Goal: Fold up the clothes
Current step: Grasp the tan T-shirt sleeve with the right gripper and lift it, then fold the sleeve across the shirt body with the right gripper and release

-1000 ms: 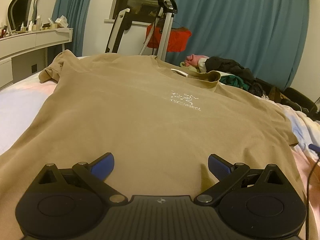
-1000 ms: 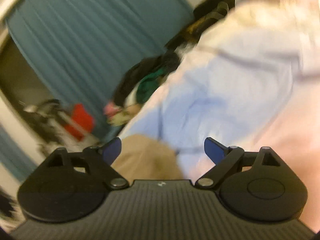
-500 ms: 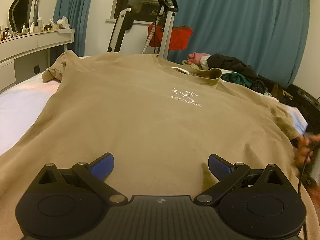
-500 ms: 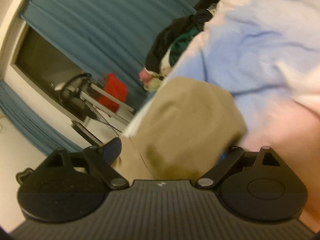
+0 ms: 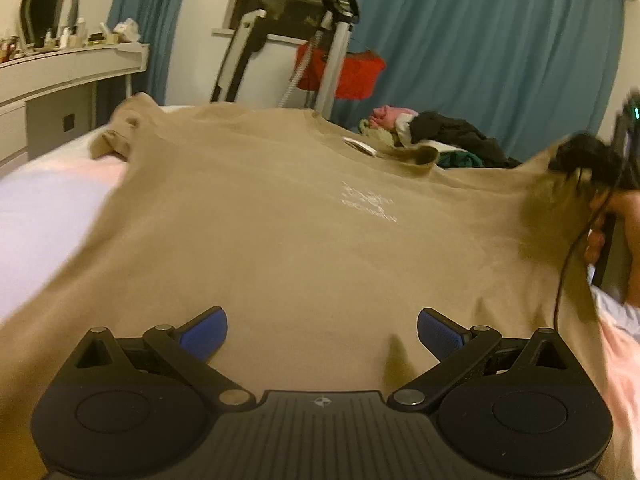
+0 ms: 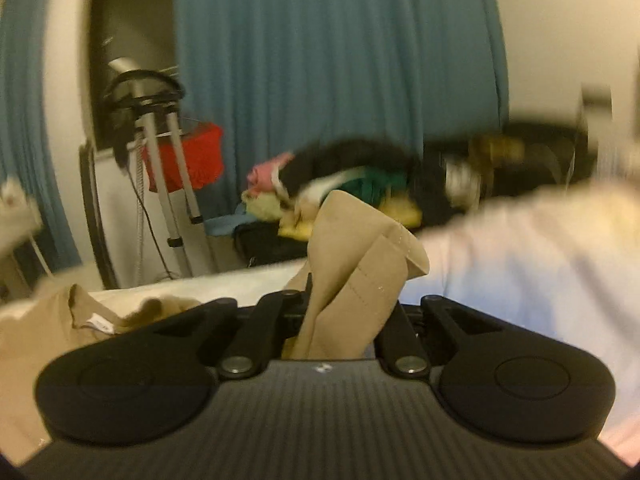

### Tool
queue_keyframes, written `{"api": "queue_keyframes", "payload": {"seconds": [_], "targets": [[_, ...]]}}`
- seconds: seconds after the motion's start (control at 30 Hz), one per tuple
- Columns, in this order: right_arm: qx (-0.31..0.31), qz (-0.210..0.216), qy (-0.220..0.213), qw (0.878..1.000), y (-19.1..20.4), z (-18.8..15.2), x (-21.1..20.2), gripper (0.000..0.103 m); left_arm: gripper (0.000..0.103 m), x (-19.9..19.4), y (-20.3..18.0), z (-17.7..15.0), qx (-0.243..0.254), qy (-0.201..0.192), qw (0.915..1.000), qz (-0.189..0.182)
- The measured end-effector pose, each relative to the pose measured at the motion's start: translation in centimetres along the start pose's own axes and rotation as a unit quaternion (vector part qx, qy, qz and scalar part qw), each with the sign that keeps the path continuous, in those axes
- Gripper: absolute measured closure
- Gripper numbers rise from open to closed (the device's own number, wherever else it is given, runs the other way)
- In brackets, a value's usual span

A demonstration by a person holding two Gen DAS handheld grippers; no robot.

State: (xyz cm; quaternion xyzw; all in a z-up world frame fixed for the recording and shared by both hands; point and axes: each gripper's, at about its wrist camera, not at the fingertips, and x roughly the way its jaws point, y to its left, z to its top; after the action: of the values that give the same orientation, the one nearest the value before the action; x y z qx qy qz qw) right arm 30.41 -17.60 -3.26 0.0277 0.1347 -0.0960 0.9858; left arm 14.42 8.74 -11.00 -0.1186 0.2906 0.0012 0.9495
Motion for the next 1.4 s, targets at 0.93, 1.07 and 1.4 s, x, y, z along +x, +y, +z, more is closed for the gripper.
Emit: {"api": "queue_keyframes", "payload": {"seconds": [0.93, 1.07, 1.4], "targets": [[-0.024, 0.215, 0.055, 0.975, 16.0, 1.3, -8.1, 0.005, 0.0, -2.4, 6.9, 3.1, -0.03, -0.035, 0.9968, 0.065], [-0.003, 0.211, 0.045, 0.977, 11.0, 1.0, -15.4, 0.005, 0.001, -3.8, 5.5, 3.0, -0.014, -0.039, 0.9977, 0.053], [0.041, 0.193, 0.059, 0.979, 1.7, -3.6, -27.0, 0.005, 0.001, -9.0, 1.4, 1.5, 0.059, -0.056, 0.9956, 0.047]]}}
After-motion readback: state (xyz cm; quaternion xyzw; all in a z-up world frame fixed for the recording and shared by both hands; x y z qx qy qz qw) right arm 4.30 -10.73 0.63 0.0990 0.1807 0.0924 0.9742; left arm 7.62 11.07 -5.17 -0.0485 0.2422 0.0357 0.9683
